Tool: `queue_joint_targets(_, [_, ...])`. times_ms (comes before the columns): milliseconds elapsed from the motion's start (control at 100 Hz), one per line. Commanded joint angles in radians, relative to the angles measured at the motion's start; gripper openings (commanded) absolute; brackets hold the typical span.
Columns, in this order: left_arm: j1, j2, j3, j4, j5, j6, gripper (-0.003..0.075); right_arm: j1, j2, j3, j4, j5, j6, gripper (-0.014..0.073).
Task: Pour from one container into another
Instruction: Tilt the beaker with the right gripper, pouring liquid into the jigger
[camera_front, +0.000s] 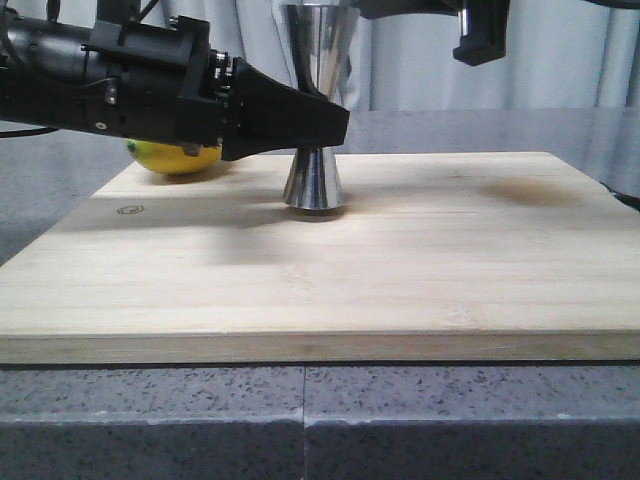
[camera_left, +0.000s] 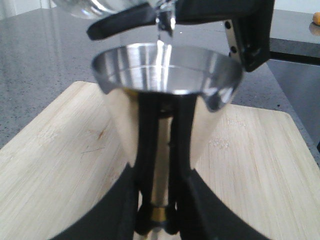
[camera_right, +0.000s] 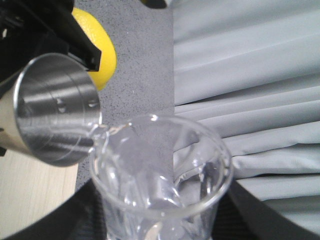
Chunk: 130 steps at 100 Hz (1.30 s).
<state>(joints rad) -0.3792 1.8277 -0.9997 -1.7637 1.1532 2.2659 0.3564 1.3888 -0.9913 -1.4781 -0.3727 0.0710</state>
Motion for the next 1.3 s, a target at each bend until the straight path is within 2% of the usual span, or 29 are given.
queue_joint_targets(0, [-0.010, -0.041, -0.027, -0.088, 0.106, -0.002, 0.0070, 0.000, -0.036, -0.037, 0.006, -0.010, -0.011, 0.0300])
queue_joint_targets(1290, [-0.010, -0.041, -0.027, -0.088, 0.106, -0.002, 0.0070, 0.000, -0.036, -0.059, -0.086, 0.003, -0.013, 0.0300])
